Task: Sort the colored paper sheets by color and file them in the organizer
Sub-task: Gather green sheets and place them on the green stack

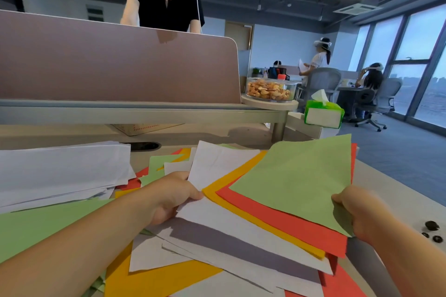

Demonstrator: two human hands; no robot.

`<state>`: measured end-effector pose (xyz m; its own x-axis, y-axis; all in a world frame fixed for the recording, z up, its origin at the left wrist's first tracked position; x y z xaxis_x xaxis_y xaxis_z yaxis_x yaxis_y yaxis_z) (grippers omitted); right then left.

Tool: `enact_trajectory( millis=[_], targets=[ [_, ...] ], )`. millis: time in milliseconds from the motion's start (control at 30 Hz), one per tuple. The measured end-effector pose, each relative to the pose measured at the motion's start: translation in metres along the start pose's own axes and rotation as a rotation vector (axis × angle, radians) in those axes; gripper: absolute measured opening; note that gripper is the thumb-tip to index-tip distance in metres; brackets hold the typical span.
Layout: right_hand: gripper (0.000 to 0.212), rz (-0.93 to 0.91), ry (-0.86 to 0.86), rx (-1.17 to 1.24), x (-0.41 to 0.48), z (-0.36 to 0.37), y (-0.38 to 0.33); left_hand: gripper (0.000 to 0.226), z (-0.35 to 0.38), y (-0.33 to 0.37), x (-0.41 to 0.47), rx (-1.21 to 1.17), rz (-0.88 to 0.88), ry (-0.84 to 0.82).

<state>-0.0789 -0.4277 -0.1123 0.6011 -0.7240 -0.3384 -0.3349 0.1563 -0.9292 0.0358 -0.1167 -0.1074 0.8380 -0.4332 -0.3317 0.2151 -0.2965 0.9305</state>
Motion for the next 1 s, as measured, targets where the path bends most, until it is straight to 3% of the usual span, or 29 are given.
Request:
enact_trajectory(
  millis=[167, 333, 433, 767, 1000],
  targets=[
    [0.022, 0.024, -0.046, -0.107, -0.005, -0.001, 0.0, 0.023, -0.012, -0.004, 0.007, 0.01, -0.023, 0.088],
    [0.014, -0.016, -0.069, -0.212, -0.011, 0.003, -0.003, 0.026, -0.004, -0.003, 0.005, 0.004, 0.0, -0.017],
    [0.012, -0.025, -0.089, -0.253, -0.015, 0.01, -0.002, 0.02, -0.003, -0.003, 0.008, 0.079, 0.057, 0.061],
    [0.008, -0.052, -0.217, -0.058, -0.041, 0.021, -0.008, 0.014, -0.021, 0.009, -0.001, 0.255, 0.098, 0.238],
    [0.015, -0.055, -0.391, 0.096, -0.105, 0.072, -0.019, 0.022, -0.096, 0.001, -0.06, 0.078, 0.081, 0.384]
  ],
)
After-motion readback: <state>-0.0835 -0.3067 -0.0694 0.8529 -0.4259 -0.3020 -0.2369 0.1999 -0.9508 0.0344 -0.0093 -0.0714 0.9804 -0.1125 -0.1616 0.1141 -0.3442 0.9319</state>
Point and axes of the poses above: each hand's wrist, its own x-axis towards the middle knuckle, its own z-axis out of the palm, y = z × x, the point moved 4 cm from there along x, towards the middle knuckle, and after that the axes turned 2 degrees about -y, right-handed, at the moved point
